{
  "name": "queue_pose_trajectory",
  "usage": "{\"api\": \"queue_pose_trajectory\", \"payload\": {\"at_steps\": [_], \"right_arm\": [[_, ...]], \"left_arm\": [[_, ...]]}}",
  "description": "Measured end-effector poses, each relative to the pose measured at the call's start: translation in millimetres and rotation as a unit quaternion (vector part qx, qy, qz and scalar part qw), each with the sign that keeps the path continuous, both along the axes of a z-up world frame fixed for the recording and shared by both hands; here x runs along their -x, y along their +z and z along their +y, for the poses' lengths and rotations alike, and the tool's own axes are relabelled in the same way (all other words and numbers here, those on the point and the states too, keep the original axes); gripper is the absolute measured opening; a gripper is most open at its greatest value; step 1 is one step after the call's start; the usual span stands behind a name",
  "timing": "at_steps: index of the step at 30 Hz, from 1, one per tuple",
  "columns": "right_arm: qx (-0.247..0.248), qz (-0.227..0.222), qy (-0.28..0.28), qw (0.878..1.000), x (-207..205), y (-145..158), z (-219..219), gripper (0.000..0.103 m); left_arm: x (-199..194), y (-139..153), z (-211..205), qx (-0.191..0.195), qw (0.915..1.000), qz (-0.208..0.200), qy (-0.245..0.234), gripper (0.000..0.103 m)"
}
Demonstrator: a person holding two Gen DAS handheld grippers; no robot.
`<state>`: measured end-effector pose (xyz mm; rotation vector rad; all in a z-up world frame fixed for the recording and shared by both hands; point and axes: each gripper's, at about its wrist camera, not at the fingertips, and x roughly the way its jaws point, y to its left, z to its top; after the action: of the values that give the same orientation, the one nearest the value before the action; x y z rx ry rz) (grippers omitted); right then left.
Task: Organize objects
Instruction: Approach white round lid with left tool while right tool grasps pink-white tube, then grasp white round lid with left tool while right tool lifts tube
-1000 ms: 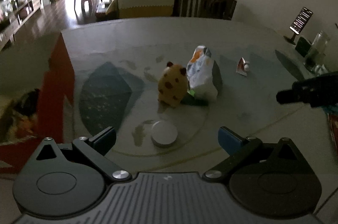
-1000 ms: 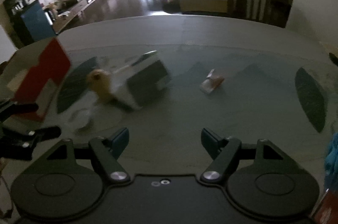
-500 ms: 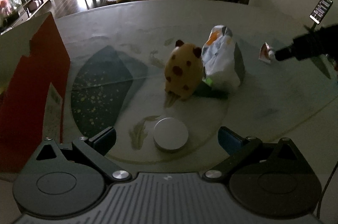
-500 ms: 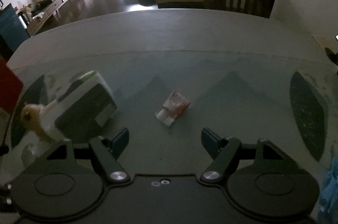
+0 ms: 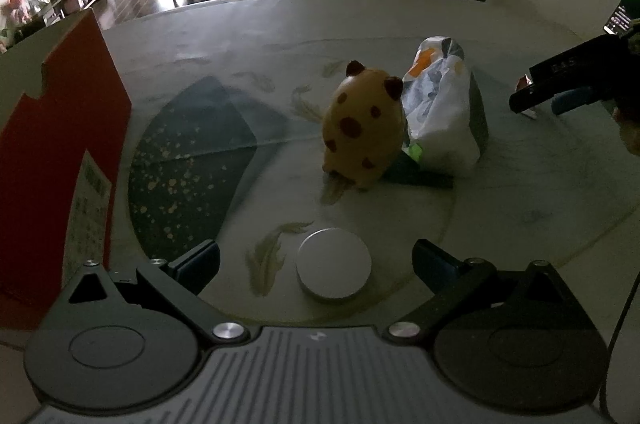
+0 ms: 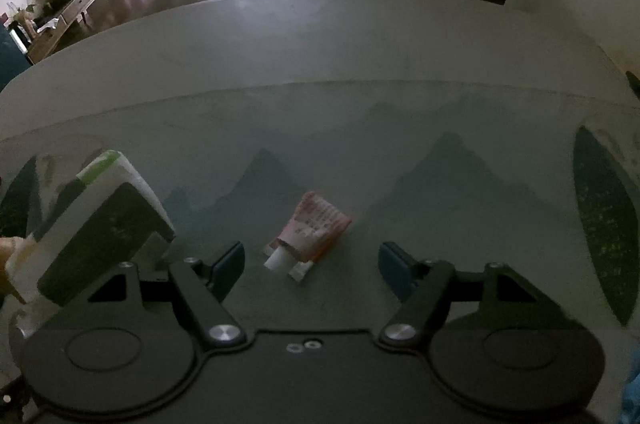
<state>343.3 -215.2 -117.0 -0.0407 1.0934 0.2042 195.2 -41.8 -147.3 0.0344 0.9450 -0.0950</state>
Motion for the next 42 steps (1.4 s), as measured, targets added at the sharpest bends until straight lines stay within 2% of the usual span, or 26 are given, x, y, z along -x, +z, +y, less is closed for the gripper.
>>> {"api": "queue_pose_trajectory", "payload": {"at_steps": [3, 5, 7, 10, 12, 14, 15, 16, 19, 20, 21, 29, 42], "right_arm": [[0.001, -0.002, 0.001, 1.000, -0.8, 0.5, -0.6, 0.072], [0.002, -0.003, 0.000, 1.000, 0.5, 1.4, -3.1, 0.069], [0.011, -0.007, 0.001, 1.000, 3.0, 2.4, -1.6, 0.055], [0.007, -0.004, 0.001, 1.000, 3.1, 3.0, 0.5, 0.049], [0.013, -0.005, 0.001, 1.000, 4.9, 3.9, 0.1, 0.040], [0.011, -0.004, 0.004, 1.000, 3.9, 6.5, 0.5, 0.029], [0.009, -0.002, 0.004, 1.000, 4.9, 7.4, -0.2, 0.021], [0.009, -0.001, 0.004, 1.000, 6.5, 7.4, 0.4, 0.018], [0.009, -0.005, 0.008, 1.000, 10.4, 10.1, 0.7, 0.015], [0.008, -0.007, 0.010, 1.000, 11.6, 10.5, 0.2, 0.015], [0.007, -0.009, 0.012, 1.000, 13.2, 11.2, -1.4, 0.010], [-0.004, -0.018, 0.030, 0.999, 34.2, 17.2, -6.3, 0.010], [-0.047, -0.035, 0.077, 0.995, 99.7, 61.9, 1.5, 0.010]], "left_arm": [[0.9, 0.4, -1.3, -0.002, 1.0000, -0.004, 0.000, 0.101], [1.6, 1.1, -2.5, -0.005, 1.0000, -0.004, -0.002, 0.096], [3.6, 2.5, -4.4, -0.008, 1.0000, -0.004, -0.001, 0.086], [5.2, 4.4, -4.5, -0.005, 1.0000, -0.004, 0.003, 0.083], [6.2, 6.3, -5.6, -0.007, 1.0000, -0.007, 0.002, 0.075], [5.4, 6.6, -6.5, -0.003, 1.0000, -0.001, -0.005, 0.053], [5.1, 6.5, -7.0, -0.001, 1.0000, 0.002, -0.010, 0.049], [5.1, 6.6, -7.7, 0.001, 0.9999, 0.004, -0.013, 0.046], [7.1, 7.5, -10.9, -0.004, 0.9998, 0.007, -0.020, 0.038], [7.3, 8.0, -11.7, -0.007, 0.9997, 0.008, -0.021, 0.038], [7.6, 8.5, -12.0, -0.006, 0.9997, 0.009, -0.021, 0.038], [13.5, 13.1, -9.7, 0.005, 0.9998, 0.004, -0.019, 0.038], [43.9, 35.4, 0.2, 0.026, 0.9994, -0.005, -0.024, 0.038]]}}
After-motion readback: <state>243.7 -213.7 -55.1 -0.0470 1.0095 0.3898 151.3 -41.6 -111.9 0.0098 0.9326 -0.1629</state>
